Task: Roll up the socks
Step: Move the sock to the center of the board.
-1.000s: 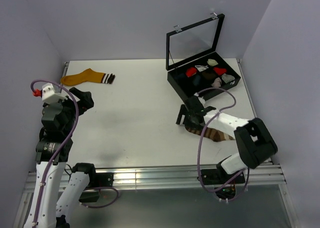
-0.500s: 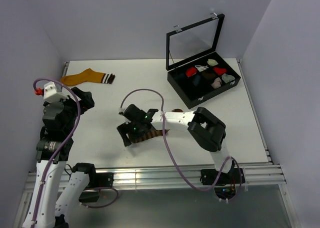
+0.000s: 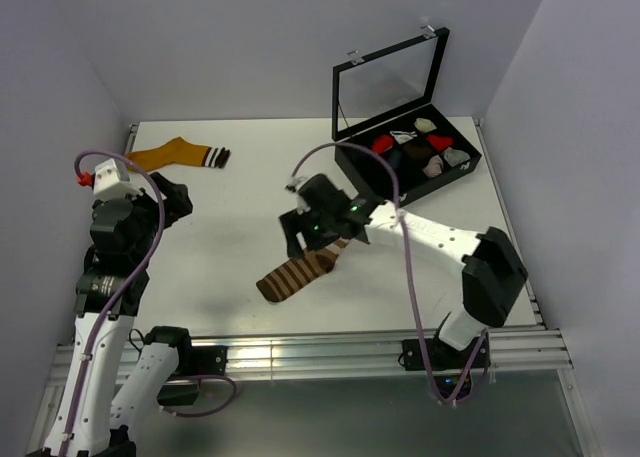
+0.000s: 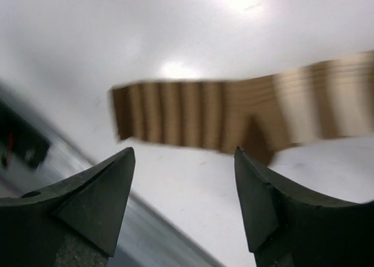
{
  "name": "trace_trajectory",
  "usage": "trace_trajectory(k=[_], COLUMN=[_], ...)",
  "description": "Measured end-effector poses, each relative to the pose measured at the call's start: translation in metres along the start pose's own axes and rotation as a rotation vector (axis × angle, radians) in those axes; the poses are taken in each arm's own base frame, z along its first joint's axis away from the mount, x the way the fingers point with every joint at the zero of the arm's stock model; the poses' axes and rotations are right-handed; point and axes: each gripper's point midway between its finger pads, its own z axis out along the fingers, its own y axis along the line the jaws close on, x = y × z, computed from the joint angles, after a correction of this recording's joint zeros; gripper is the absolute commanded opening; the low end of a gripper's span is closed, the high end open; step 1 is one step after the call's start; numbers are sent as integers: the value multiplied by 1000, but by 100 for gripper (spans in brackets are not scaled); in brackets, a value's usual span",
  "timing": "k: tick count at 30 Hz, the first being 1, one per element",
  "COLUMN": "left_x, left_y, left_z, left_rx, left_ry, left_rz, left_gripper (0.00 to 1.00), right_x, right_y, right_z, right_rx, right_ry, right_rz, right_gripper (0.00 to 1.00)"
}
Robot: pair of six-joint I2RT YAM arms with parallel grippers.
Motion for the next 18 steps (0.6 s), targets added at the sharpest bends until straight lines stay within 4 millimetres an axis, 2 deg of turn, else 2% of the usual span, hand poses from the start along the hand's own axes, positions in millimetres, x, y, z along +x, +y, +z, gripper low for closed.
trace_trajectory(k=[2,4,6,8,13,18], left_x=[2,4,5,5,10,16], left_y=[0,-1,-2,-3,-6,-5], left_z=[3,5,8,10,14,17], left_rx=[-1,-2,0,5,15,14], left_ry=[9,18,24,24,37,54], left_rz=[1,-1,-5,-9,-25,-27], left_gripper=[99,100,100,99,100,99], right_x=[-22,-33,-33,-24,3,9], right_y=[-36,-72,-103,-125,-155,-170], right_z=[-13,-14,-6,8,37,58], right_rx=[87,176,254,310,380,403], right_ry=[-91,-130,-128,-97,-6,38], right_rz=[104,196,262,309,363,342], right_gripper=[68,67,63,60,58,58])
